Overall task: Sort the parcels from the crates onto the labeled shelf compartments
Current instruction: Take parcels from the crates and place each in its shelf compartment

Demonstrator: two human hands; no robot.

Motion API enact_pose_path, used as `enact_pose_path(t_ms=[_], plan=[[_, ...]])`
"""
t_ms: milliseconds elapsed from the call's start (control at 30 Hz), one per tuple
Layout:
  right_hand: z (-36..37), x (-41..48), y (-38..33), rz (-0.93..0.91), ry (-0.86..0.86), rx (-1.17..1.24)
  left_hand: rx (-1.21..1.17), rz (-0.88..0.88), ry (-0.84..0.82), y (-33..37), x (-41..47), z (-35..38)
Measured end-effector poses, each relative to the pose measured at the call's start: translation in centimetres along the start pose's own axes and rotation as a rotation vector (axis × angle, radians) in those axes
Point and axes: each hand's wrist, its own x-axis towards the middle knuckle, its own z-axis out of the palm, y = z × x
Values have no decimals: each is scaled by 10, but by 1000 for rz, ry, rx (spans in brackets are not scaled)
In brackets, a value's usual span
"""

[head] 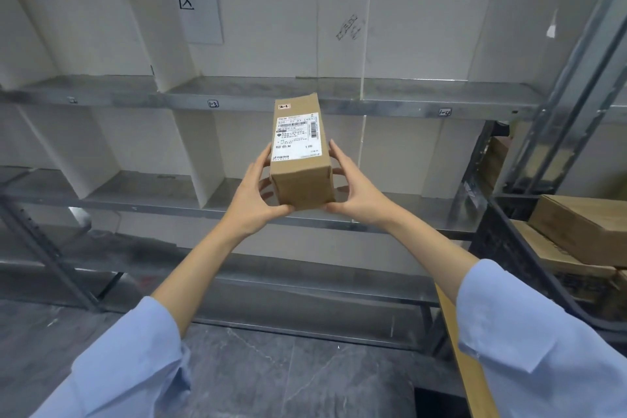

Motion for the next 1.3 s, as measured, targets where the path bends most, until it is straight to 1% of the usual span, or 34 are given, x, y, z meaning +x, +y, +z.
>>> enact_pose_path(t_ms=[67,233,333,500,667,833,1100,1200,1300], plan=[[4,0,0,-33,-4,-15,25,8,14,0,-3,-2],[18,3,-1,-49,-10,56,-37,-12,16,0,-14,-14],[25,4,0,-64,-47,63,-54,-27,30,-1,-22,-22],[36,9,-5,-70,-80,69,50,-27,99,-6,-33,-38],[46,19,-14,-42,-91,155,73,-42,98,-9,-37,-50],[66,37,-23,-78,-106,141,98,-62,126,-19,-42,-68],[126,79,-54,-134,-126,71,114,-94,216,-44,-58,-127],[157,98,-72,-127,-111,111,104,-96,273,-54,-65,-159],[191,120,-92,-123,-135,160,134,-90,305,-67,-70,-198]])
